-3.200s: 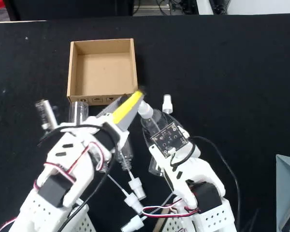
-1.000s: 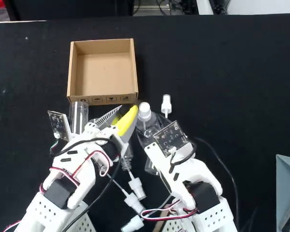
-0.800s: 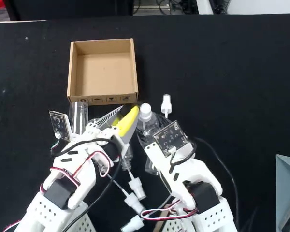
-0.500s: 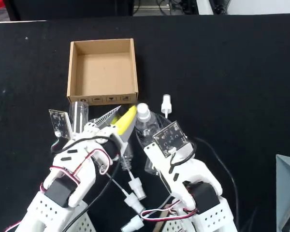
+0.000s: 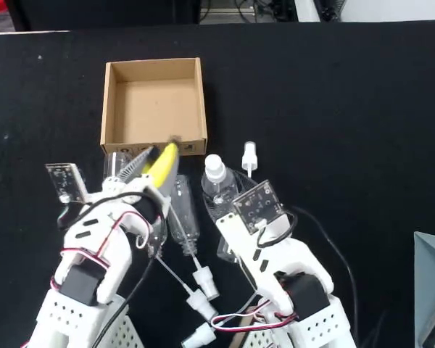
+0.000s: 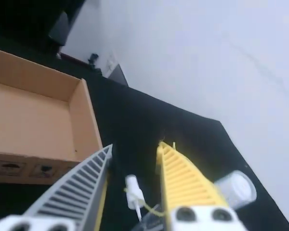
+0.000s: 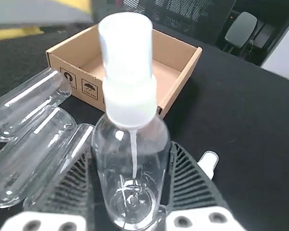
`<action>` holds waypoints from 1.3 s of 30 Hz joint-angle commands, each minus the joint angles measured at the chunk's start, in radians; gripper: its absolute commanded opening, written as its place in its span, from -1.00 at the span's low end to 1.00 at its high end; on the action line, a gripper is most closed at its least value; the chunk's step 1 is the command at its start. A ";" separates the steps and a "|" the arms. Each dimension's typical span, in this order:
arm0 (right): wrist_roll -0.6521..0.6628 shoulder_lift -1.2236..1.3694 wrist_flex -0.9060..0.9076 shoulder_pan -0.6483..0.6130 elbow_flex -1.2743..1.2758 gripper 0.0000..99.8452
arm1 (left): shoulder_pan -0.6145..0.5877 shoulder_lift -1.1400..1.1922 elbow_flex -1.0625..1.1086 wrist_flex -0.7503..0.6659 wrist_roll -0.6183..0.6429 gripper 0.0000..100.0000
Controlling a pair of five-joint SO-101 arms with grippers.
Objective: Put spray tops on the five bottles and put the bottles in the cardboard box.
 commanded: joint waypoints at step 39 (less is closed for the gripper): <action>-0.028 -0.035 -0.026 0.048 -0.018 -0.96 | -0.605 -0.018 0.174 -0.021 -0.290 -0.73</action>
